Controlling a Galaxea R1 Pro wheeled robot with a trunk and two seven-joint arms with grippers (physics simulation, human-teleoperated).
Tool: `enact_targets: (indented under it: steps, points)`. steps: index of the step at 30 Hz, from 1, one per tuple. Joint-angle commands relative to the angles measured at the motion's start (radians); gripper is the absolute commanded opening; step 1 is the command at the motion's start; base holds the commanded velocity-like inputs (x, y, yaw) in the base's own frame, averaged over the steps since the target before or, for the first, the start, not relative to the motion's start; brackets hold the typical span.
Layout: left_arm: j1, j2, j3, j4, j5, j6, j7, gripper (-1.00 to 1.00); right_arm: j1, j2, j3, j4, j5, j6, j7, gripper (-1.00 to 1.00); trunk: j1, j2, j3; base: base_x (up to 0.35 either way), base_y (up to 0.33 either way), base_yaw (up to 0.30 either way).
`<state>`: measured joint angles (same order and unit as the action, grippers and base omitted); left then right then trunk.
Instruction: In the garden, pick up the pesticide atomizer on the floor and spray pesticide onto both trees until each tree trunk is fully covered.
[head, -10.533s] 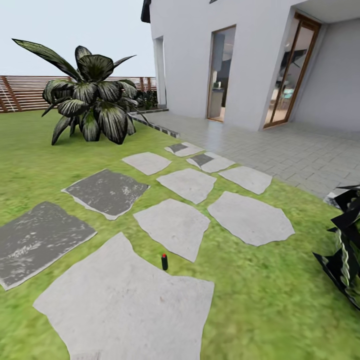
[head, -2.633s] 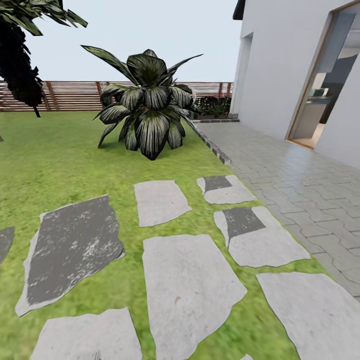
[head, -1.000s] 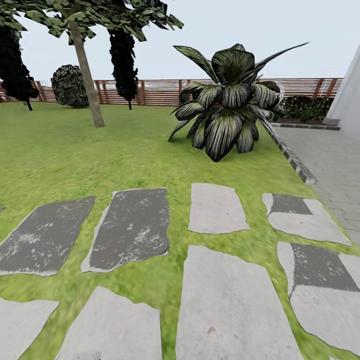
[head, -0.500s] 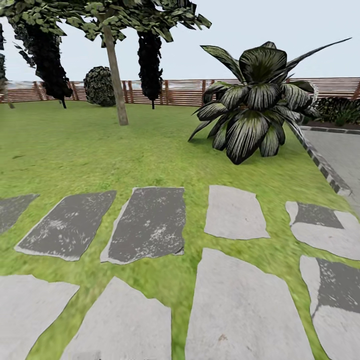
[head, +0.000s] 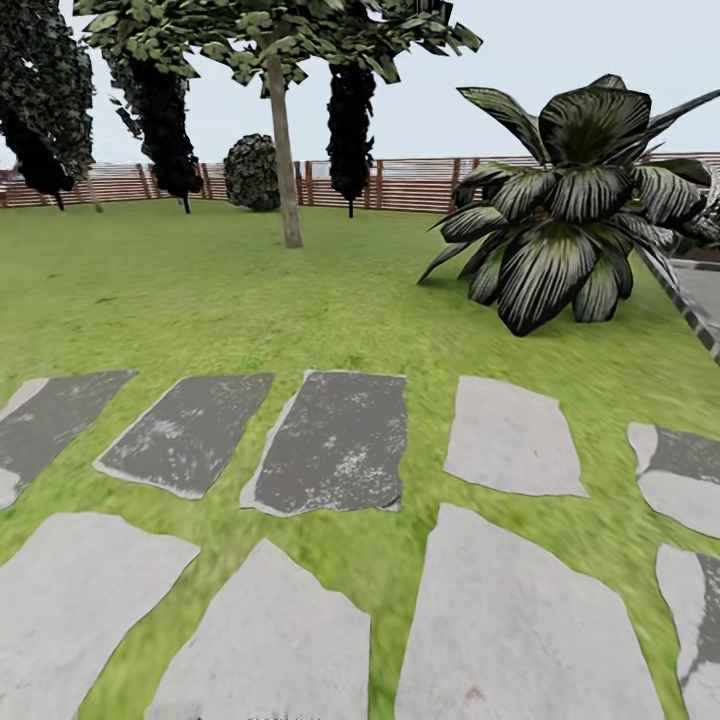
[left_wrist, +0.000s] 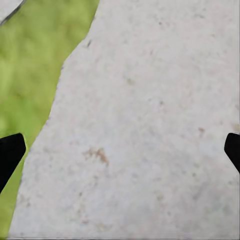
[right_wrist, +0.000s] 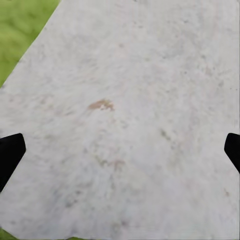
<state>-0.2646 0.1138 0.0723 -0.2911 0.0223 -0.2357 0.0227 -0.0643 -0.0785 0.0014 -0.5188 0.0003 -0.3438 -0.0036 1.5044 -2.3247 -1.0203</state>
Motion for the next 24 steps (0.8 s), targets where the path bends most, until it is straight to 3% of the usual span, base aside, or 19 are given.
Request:
enact_targets:
  steps: [1,8,18,24]
  points:
    - [-0.001,0.000,0.001,0.001,0.002,-0.003,0.000,1.00,0.000,0.000,0.000,0.000,0.000,-0.003,0.000,1.00,0.000,0.000,-0.001,0.000,0.000,0.278]
    - [-0.001,-0.001,0.000,0.001,0.002,-0.004,0.000,1.00,0.000,-0.001,0.000,0.001,0.001,-0.003,0.000,1.00,0.000,0.000,-0.001,-0.038,-0.026,0.278]
    - [-0.001,-0.002,0.000,0.001,0.002,-0.005,0.000,1.00,0.000,-0.001,0.000,0.003,0.001,-0.003,0.000,1.00,0.000,0.000,-0.001,-0.245,-0.128,0.278]
    - [-0.001,-0.002,0.000,0.001,0.002,-0.005,0.000,1.00,0.000,0.000,0.000,0.003,0.001,-0.003,0.000,1.00,0.000,0.000,-0.001,-0.059,-0.020,0.278]
